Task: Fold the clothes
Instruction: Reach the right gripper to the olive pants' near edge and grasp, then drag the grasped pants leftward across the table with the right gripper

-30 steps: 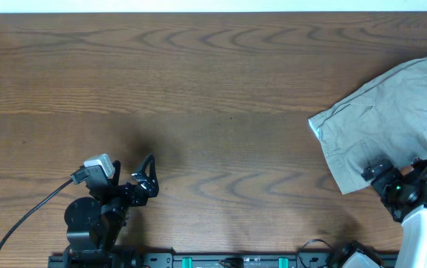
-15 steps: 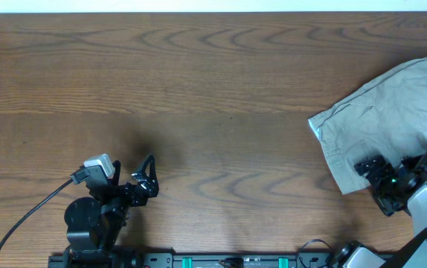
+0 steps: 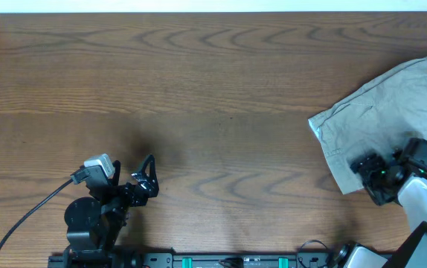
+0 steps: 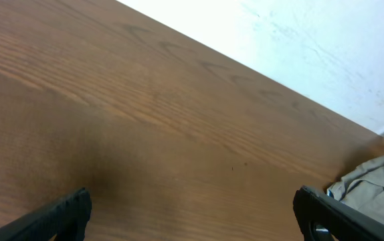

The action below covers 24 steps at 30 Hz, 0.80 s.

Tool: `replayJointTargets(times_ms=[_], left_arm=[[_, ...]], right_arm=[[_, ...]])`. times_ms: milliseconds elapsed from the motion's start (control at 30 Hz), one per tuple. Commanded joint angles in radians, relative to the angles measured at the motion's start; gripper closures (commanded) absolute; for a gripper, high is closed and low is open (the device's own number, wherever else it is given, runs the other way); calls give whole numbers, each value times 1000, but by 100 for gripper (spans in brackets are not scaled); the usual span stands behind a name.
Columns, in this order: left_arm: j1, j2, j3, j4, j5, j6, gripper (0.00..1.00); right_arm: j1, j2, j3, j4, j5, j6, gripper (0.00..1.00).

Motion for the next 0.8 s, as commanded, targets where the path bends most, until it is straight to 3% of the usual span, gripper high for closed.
replayJointTargets(times_ms=[0, 233, 333, 433, 467, 500, 533, 767], left_arm=[[-4, -8, -5, 4, 13, 10, 2], [-4, -8, -5, 4, 13, 10, 2], [-4, -8, -5, 4, 13, 10, 2], [-4, -8, -5, 4, 13, 10, 2], [-4, -8, -5, 4, 13, 10, 2], [-4, -8, -5, 4, 13, 10, 2], [-4, -8, -5, 4, 13, 10, 2], [-4, -8, -5, 4, 13, 10, 2]], right_arm=[[40, 18, -15, -3, 32, 51, 37], [74, 18, -15, -4, 51, 120, 39], [84, 18, -15, -5, 73, 127, 59], [93, 18, -15, -3, 71, 129, 72], [96, 18, -14, -3, 69, 129, 79], [102, 18, -14, -3, 58, 129, 96], [108, 16, -14, -1, 47, 129, 99], [155, -90, -3, 52, -96, 128, 99]])
